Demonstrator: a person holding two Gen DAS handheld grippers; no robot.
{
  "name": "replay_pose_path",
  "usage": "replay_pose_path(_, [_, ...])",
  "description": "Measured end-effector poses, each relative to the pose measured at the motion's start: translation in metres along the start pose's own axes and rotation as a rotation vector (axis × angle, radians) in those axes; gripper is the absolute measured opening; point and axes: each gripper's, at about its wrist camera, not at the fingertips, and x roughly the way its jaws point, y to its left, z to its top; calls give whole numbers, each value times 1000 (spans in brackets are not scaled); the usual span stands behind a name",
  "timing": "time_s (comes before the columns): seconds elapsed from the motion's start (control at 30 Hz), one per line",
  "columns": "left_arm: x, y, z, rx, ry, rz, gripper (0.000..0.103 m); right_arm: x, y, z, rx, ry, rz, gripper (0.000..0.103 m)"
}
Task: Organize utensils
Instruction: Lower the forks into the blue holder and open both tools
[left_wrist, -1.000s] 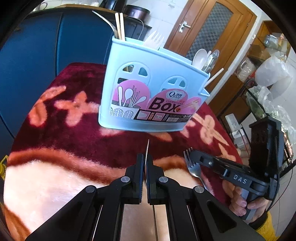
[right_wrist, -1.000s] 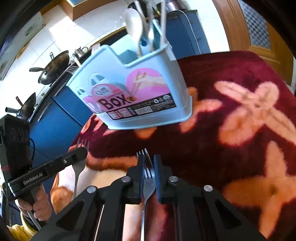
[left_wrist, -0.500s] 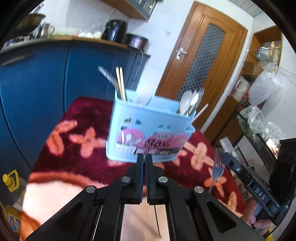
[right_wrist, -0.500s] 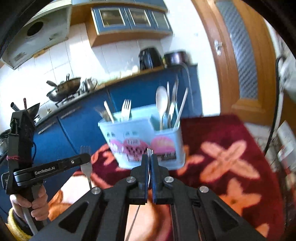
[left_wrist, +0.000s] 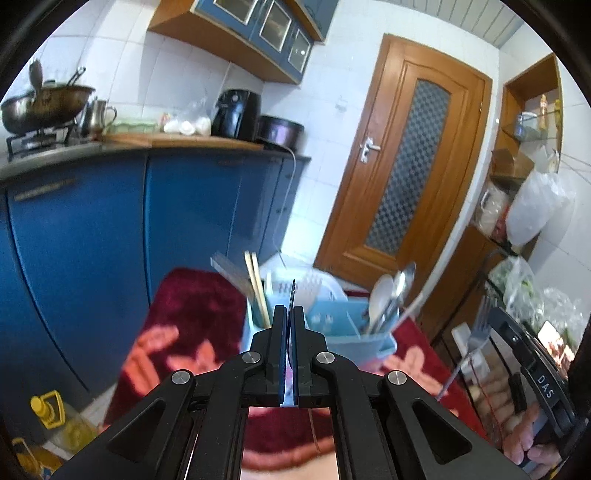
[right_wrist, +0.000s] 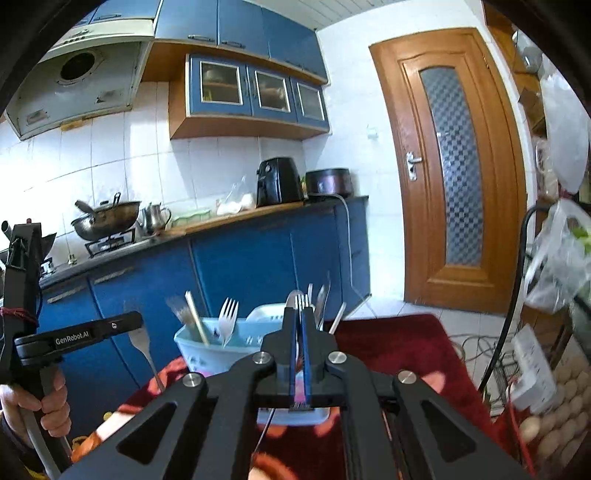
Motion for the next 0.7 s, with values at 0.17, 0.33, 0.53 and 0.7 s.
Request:
replay_pose_path(0.17, [2, -1, 30, -2, -58, 29, 1, 9, -3, 22, -20, -29, -32, 4])
replay_pose_path(0.33, [7, -2, 58, 6, -111, 62, 1, 23, -7, 37, -15, -51, -51, 4])
replay_pose_path(0.53, [17, -4, 80, 15, -161, 95, 1, 41, -5, 52, -35, -77, -93, 4])
replay_pose_path(0.7, [30, -4, 91, 25, -175, 111, 1, 55, -1, 61, -59, -102, -130, 4])
